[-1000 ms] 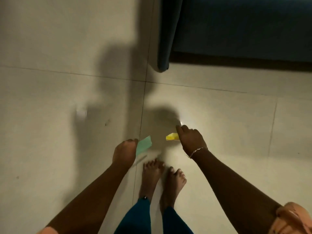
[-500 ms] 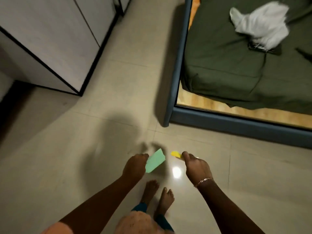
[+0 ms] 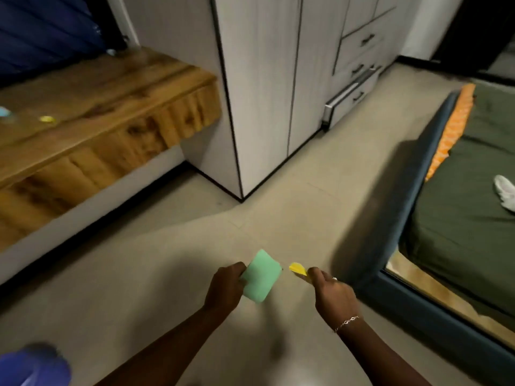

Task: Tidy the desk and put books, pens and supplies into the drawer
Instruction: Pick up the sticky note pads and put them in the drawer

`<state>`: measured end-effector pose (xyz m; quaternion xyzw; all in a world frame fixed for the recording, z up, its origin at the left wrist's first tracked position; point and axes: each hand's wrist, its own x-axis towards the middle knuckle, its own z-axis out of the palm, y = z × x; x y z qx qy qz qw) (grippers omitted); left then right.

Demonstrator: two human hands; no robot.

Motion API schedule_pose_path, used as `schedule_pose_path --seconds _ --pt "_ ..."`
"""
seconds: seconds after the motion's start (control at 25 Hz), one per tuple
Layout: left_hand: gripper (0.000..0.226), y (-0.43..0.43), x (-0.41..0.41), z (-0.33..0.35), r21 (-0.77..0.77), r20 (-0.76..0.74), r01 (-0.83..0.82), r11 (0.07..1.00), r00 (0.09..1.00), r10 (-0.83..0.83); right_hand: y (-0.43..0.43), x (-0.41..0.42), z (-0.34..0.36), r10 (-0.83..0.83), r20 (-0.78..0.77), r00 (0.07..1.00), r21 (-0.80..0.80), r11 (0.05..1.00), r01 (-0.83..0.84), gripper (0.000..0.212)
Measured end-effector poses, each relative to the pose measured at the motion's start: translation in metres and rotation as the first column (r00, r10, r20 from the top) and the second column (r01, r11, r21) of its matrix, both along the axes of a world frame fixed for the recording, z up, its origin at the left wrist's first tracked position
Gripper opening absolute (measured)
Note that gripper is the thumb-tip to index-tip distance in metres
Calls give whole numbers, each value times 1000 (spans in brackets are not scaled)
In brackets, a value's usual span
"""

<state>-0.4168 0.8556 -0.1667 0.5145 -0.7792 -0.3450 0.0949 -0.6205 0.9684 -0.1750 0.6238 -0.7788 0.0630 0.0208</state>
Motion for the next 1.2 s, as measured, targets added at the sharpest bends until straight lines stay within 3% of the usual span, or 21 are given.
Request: schedule_pose_path --seconds 0.12,0.28,0.44,0.56,0.64,0.76,0.92,1.04,1.2 --pt "5 -36 94 16 0 -77 -255 967 964 254 -67 82 14 132 23 991 -77 988 -130 61" --pt "4 -74 220 34 17 -178 -499 867 851 493 -144 209 43 239 121 963 -223 952 -208 43" --pt "13 -99 350 57 39 -282 -691 721 685 672 -206 338 64 343 339 876 -316 919 -237 43" --pt "20 -109 433 77 -10 -325 -802 597 567 756 -244 424 90 364 564 741 -321 924 -209 47" --pt "26 -114 471 88 42 -388 -860 509 455 801 -267 466 98 370 659 654 -309 927 -212 39" --pt "31 -129 518 105 89 -556 -907 412 299 776 -308 524 101 345 851 395 -260 932 -252 39" --pt "63 -167 573 107 46 -545 -948 315 240 803 -370 590 115 194 973 129 -159 958 -238 19" --pt "45 -202 598 115 22 -492 -967 254 210 845 -415 630 126 97 995 -11 -96 970 -224 23" --pt "33 -257 634 133 -45 -349 -978 204 206 914 -472 673 123 -42 997 -63 22 955 -295 18"
